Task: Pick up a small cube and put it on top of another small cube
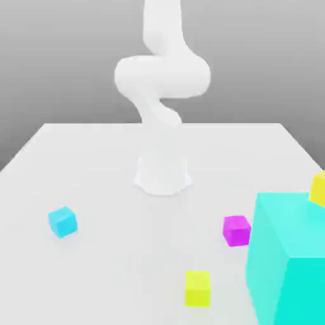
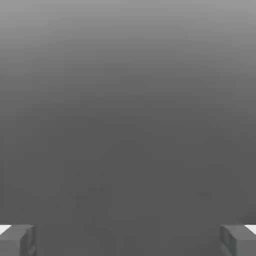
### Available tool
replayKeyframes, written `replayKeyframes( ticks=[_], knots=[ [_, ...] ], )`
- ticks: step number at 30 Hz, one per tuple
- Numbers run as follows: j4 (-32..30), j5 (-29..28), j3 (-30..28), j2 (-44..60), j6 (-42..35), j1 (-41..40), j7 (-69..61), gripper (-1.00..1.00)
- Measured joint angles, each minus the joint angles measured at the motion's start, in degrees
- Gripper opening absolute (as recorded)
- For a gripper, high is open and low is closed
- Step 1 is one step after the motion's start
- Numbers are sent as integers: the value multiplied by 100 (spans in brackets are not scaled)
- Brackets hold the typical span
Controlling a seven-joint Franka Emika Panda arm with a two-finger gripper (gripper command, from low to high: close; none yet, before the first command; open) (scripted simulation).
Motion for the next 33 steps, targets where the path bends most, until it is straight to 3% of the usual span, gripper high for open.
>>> replayKeyframes(
  ticks=[14, 21, 24, 28, 29, 33],
  knots=[
    [-2130, -693, -1245, 2587, 1984, -1833, 450, 0],
    [-3112, -292, -1995, 3884, 2985, -2453, 142, 0],
    [-3099, 241, -1792, 4525, 3474, -2572, -212, 0],
    [-2960, 992, -599, 5341, 4141, -3592, -761, 0],
    [-2929, 1047, -260, 5532, 4306, -3925, -815, -100],
    [-2929, 1037, -259, 5532, 4305, -3925, -805, -100]
  ],
)
